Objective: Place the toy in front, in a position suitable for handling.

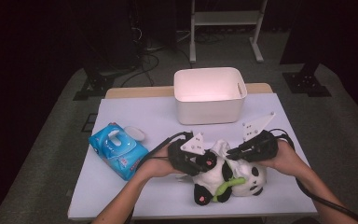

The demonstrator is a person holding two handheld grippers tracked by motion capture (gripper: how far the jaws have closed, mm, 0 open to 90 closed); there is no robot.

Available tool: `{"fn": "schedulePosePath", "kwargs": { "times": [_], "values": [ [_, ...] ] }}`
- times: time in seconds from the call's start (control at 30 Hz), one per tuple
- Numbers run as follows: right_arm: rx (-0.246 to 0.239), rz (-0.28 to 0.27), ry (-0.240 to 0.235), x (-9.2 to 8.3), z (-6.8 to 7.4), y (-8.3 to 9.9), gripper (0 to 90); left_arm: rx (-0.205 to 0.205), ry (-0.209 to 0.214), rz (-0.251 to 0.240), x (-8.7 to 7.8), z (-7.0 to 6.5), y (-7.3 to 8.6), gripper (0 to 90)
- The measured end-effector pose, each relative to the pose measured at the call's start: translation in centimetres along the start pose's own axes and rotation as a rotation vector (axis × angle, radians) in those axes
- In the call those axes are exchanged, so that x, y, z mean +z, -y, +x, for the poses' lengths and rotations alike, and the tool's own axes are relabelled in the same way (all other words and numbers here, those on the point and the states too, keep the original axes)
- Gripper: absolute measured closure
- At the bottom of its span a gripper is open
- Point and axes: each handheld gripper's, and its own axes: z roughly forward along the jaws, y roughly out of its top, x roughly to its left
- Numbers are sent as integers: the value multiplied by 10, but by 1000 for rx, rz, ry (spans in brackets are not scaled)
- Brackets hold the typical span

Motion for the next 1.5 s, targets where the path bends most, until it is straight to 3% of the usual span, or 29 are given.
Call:
{"fn": "schedulePosePath", "kwargs": {
  "times": [0.17, 0.37, 0.77, 1.03, 1.3, 1.5],
  "values": [
    [-21, 14, -1, 5, 0, -7, 828, -3, 2, 1, -1, 0, 1, 499],
    [-5, 73, 25, -8, -2, 1, 831, -19, 8, -18, -2, 0, 5, 503],
    [49, 46, 44, -39, -6, 24, 831, -28, 10, -13, -2, 2, 3, 501],
    [74, 39, 20, -31, -7, 33, 839, -28, 7, 14, -3, 2, -2, 442],
    [57, 26, 17, -28, -1, 36, 843, 47, 5, 35, -6, -6, -18, 406],
    [60, 12, 19, -28, 5, 38, 844, 78, 12, 55, -6, -11, -25, 369]
  ]
}}
